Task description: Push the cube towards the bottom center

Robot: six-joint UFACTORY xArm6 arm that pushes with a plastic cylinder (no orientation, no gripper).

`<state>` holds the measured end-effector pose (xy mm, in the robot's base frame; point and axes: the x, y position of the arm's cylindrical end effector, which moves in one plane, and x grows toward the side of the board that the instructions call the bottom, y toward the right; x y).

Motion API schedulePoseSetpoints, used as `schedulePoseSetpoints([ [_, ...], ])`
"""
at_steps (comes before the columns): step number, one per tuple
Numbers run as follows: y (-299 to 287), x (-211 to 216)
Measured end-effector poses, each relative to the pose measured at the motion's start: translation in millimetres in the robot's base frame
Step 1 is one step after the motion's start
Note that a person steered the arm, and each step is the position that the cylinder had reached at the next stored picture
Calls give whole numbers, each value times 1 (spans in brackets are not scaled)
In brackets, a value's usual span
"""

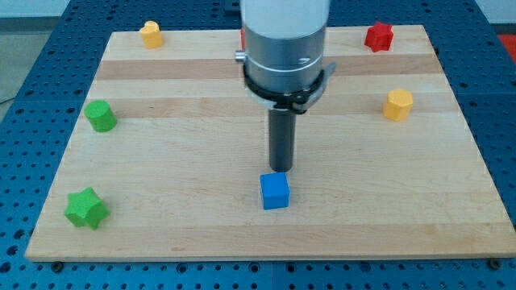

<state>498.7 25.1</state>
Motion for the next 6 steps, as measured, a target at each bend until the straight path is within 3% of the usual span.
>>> schedulePoseSetpoints([
  [1, 11, 10],
  [3, -50, 52],
  [4, -43, 41],
  [6, -82, -76],
])
